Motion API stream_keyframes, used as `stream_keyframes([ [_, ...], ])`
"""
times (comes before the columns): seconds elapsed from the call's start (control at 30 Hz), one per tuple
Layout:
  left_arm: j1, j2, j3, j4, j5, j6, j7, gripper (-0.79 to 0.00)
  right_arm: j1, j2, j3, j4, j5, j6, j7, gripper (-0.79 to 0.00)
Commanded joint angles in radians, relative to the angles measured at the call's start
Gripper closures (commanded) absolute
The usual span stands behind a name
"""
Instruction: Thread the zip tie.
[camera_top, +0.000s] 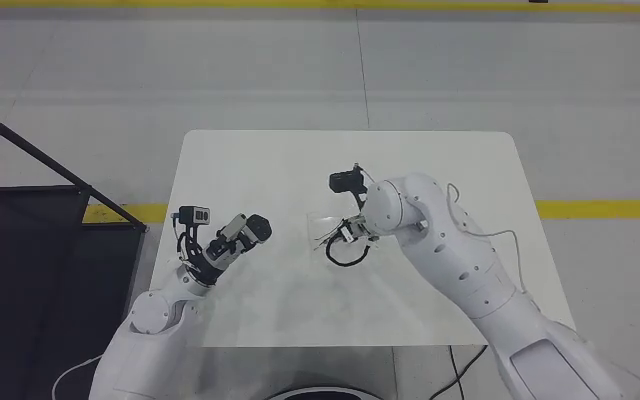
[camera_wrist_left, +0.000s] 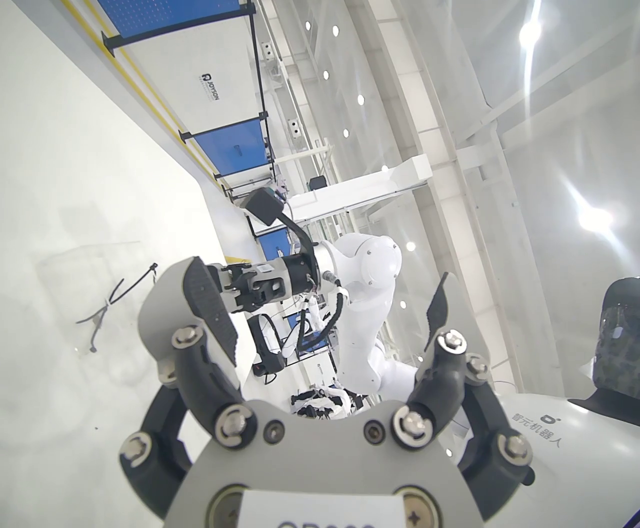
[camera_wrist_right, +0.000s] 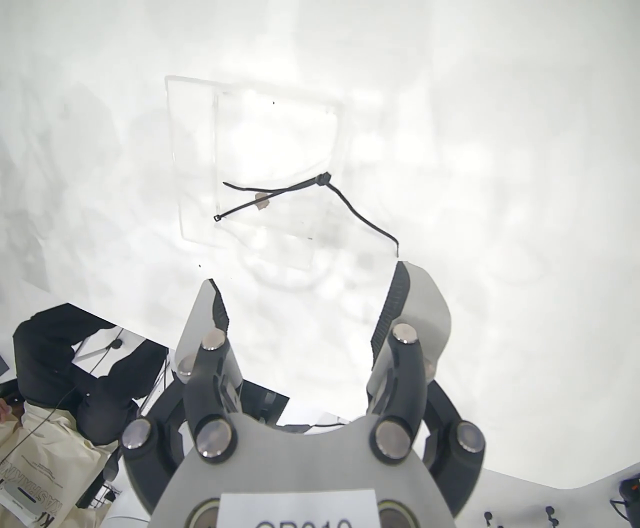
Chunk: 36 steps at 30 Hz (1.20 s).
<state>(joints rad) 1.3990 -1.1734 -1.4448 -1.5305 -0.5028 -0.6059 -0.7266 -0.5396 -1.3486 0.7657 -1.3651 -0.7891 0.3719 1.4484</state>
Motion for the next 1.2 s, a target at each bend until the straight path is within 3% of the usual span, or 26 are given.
stream_keyframes([
  [0.0,-0.001,0.0,0.001,0.001,0.0,0.0,0.0,-0.785,-0.015,0.009,0.018,-0.023,-0.019,-0.003,0.004,-0.634],
  [0.37,0.003,0.0,0.003,0.0,0.003,-0.003,0.004,-0.785,-0.13,0.046,0.118,-0.155,-0.182,-0.016,0.016,-0.625],
  [0.43,0.004,0.0,0.004,-0.001,0.004,-0.003,0.005,-0.785,-0.161,0.049,0.148,-0.181,-0.196,0.003,-0.003,-0.646],
  [0.53,0.006,0.0,0.008,-0.006,0.007,-0.001,0.008,-0.785,-0.218,0.058,0.22,-0.241,-0.206,0.029,-0.029,-0.785],
  [0.67,0.005,-0.001,0.014,-0.019,0.008,0.012,0.013,-0.785,-0.292,0.072,0.319,-0.32,-0.225,0.031,-0.031,-0.785],
  [1.17,0.005,-0.001,0.014,-0.019,0.008,0.012,0.012,-0.784,-0.291,0.072,0.318,-0.32,-0.225,0.031,-0.031,-0.784],
])
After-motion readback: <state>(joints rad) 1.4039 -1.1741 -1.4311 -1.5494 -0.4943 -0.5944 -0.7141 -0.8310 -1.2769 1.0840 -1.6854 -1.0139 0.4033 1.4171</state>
